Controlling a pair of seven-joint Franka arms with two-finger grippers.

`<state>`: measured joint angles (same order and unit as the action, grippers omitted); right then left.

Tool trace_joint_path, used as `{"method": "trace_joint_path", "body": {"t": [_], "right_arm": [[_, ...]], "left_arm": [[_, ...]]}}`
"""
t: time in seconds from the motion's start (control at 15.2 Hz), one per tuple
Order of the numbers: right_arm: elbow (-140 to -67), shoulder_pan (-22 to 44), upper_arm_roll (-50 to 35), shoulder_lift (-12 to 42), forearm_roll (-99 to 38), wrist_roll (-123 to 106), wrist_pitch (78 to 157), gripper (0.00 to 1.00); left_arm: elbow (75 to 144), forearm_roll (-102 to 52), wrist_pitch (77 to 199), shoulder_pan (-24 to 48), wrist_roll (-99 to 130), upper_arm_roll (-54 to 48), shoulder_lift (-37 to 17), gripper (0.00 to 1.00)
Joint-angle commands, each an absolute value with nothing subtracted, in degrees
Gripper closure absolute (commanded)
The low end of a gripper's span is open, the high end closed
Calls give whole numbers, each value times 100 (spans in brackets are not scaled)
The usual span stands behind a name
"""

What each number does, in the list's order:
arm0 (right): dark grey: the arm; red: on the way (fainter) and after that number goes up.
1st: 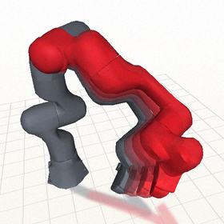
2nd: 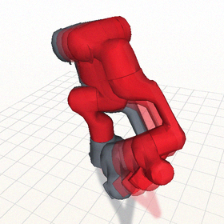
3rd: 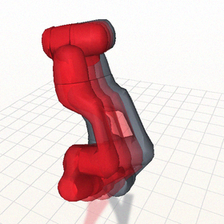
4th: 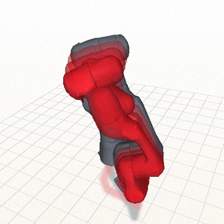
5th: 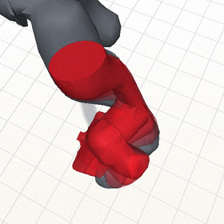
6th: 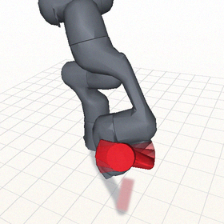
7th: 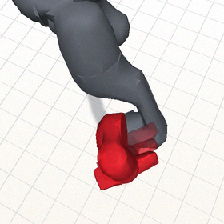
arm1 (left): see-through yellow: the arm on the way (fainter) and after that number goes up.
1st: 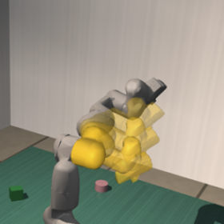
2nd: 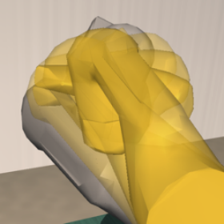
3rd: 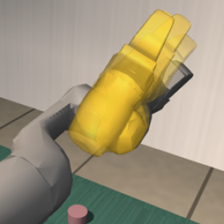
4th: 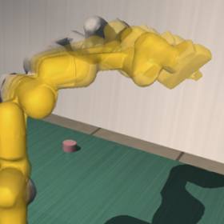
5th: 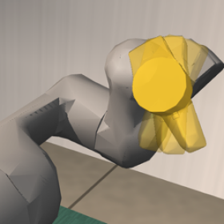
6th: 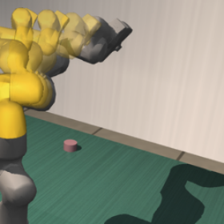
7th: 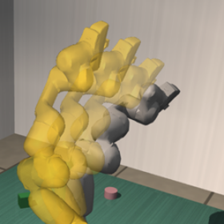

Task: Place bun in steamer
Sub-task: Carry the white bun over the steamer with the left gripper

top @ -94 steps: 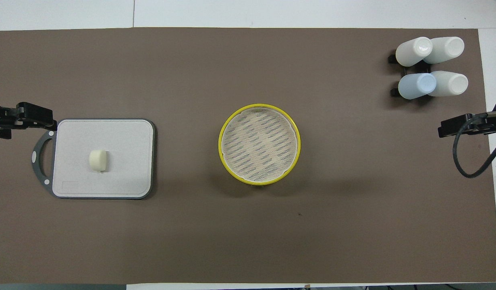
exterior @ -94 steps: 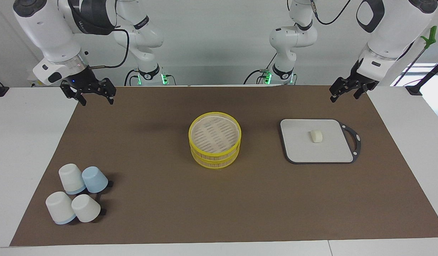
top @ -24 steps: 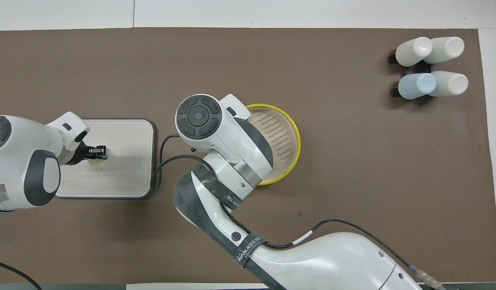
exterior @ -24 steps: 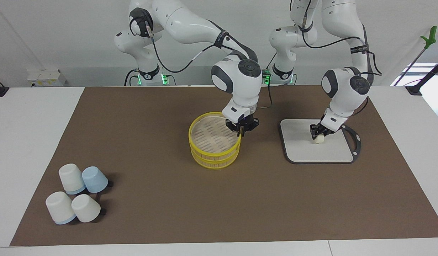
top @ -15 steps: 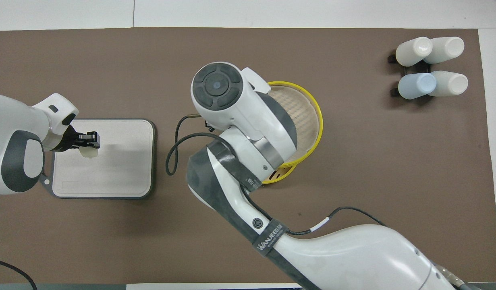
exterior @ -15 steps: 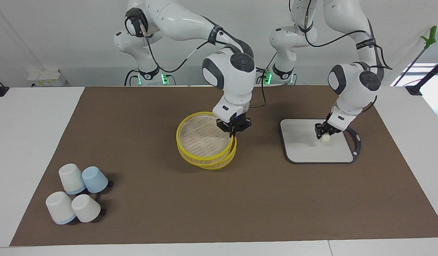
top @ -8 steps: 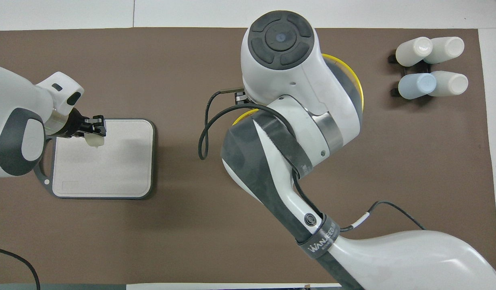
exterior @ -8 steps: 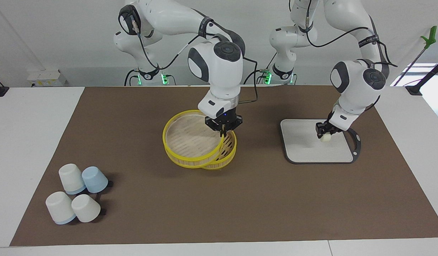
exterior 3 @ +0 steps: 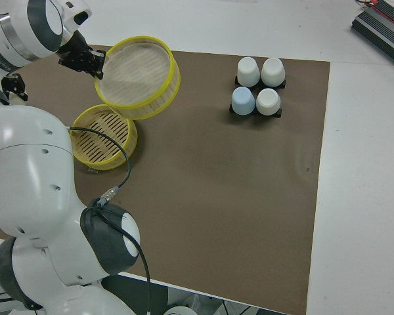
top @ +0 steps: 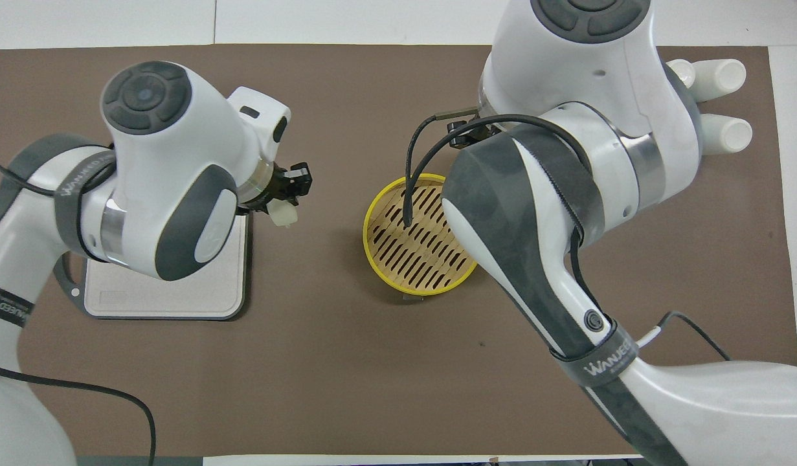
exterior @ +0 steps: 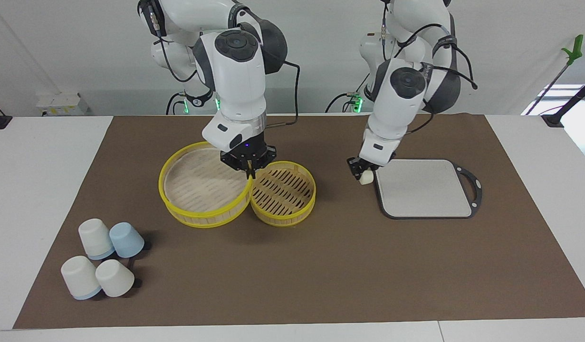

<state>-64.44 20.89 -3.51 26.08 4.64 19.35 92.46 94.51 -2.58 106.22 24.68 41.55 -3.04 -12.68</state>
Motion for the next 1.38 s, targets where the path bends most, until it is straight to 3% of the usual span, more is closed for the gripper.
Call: {"method": "trace_joint_path", "body": {"t": [0.0,0.4,0.72,1.32], "right_arm": [[-6539,1698,-404,2505,369,1469,9202,100],[-6925,1407,-413,2329,352,1161,9272,100],[-7295,906,-404,2189,-123,625,9606,100],[-7778,817,-396,2004,-123,483,9843,100]], "left_arm": [[8756,-526,10406,2934,4788,-202,-1677,58],[7603,-502,10388,4051,5992,-149,-2960,58],[7989,-439,10845,4262,6021,-158,-3128,58],[8736,-299,11759,4148,6020,-149,-3147,57]]}}
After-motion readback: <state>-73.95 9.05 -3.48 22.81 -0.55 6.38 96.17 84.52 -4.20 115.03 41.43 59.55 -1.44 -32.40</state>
